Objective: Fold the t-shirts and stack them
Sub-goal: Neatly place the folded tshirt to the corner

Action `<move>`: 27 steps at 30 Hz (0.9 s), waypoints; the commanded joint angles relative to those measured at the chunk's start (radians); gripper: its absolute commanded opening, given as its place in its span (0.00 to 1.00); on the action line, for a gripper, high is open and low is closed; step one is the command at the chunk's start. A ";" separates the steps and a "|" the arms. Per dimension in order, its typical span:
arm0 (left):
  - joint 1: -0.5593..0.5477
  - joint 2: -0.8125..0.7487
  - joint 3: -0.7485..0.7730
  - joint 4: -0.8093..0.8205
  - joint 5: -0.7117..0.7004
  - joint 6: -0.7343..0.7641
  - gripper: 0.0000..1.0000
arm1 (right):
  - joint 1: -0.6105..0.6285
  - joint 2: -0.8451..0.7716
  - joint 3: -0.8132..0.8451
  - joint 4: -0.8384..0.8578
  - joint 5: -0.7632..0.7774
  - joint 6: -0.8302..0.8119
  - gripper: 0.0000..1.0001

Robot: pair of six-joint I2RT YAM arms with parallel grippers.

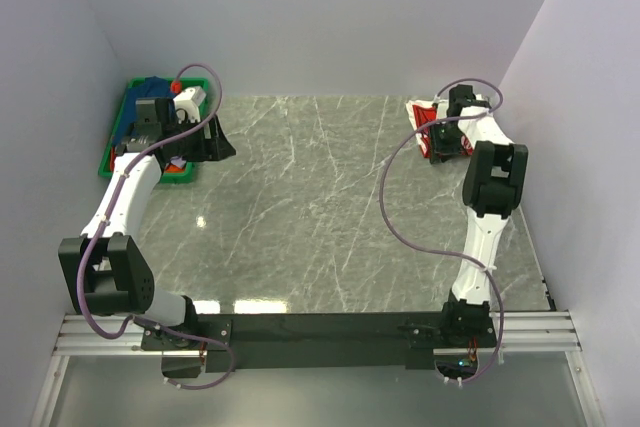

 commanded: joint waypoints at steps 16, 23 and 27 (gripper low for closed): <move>0.006 -0.022 0.025 -0.001 0.019 0.010 0.80 | 0.031 0.114 0.288 -0.035 -0.074 0.006 0.52; 0.003 0.059 0.085 -0.006 0.046 0.027 0.99 | 0.079 -0.311 -0.063 0.047 -0.226 -0.042 0.90; -0.032 0.114 0.140 0.006 0.012 0.030 1.00 | 0.096 -0.453 -0.198 0.049 -0.260 -0.048 0.92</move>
